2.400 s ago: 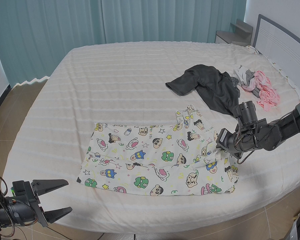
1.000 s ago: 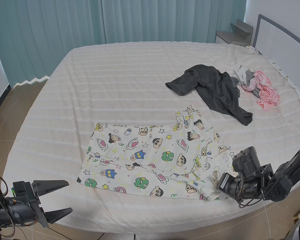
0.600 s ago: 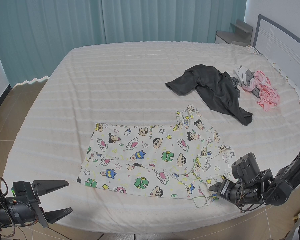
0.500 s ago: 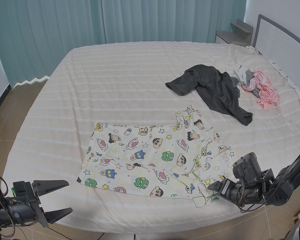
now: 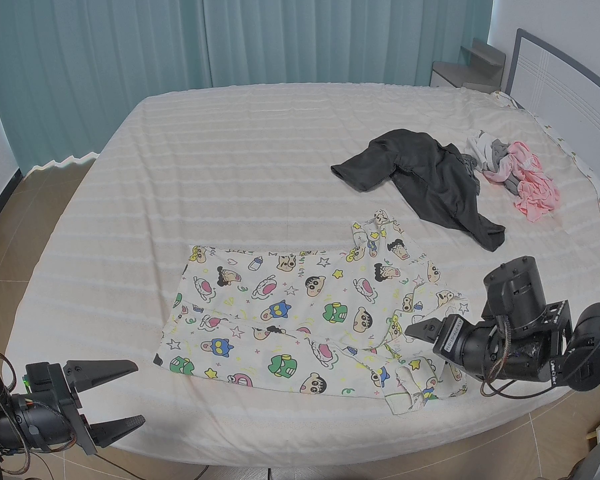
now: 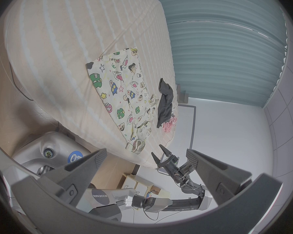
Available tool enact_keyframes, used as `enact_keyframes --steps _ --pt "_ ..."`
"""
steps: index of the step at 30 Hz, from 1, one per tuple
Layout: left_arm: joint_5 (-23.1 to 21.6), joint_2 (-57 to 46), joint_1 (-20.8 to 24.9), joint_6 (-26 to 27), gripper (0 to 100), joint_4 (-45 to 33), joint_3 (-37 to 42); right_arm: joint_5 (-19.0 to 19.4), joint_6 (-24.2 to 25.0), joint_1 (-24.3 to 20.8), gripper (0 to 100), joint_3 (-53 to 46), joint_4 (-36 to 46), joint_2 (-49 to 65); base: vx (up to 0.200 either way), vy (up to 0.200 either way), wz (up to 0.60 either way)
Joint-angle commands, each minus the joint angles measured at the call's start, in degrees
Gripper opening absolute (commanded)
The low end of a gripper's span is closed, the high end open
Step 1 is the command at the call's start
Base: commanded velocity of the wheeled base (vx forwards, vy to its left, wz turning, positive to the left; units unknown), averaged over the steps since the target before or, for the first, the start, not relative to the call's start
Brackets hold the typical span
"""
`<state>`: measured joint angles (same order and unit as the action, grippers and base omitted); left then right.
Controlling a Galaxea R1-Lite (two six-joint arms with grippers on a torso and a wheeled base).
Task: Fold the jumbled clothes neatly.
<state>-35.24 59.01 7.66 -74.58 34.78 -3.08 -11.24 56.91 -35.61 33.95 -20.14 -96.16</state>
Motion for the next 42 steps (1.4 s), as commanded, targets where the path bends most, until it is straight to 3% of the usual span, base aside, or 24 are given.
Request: enact_keyframes --steps 1,8,17,20,29,42 --pt "0.0 0.14 -0.01 -0.04 100 0.02 -0.08 0.34 -0.22 -2.71 100 5.78 1.51 -5.53 0.0 0.0 0.0" --pt "0.0 0.75 -1.59 0.05 100 0.02 -0.26 -0.01 -1.01 -5.96 100 13.07 2.21 -16.87 0.0 0.0 0.0" --pt "0.0 2.42 -2.12 0.14 100 0.2 -0.34 -0.54 -1.97 -5.88 100 17.82 4.93 -22.32 0.0 0.0 0.0" --pt "0.0 2.33 -2.12 0.14 100 0.2 -0.34 -2.56 -2.5 -5.44 100 17.64 4.93 -23.02 0.0 0.0 0.0" --pt "0.0 2.33 -2.38 0.14 100 0.2 -0.34 -8.62 -5.58 -1.31 100 13.42 4.67 -21.0 0.0 0.0 0.0" --pt "0.0 2.25 -2.38 0.05 100 0.2 -0.34 -9.15 -5.58 2.74 100 1.47 3.79 -14.76 0.0 0.0 0.0"
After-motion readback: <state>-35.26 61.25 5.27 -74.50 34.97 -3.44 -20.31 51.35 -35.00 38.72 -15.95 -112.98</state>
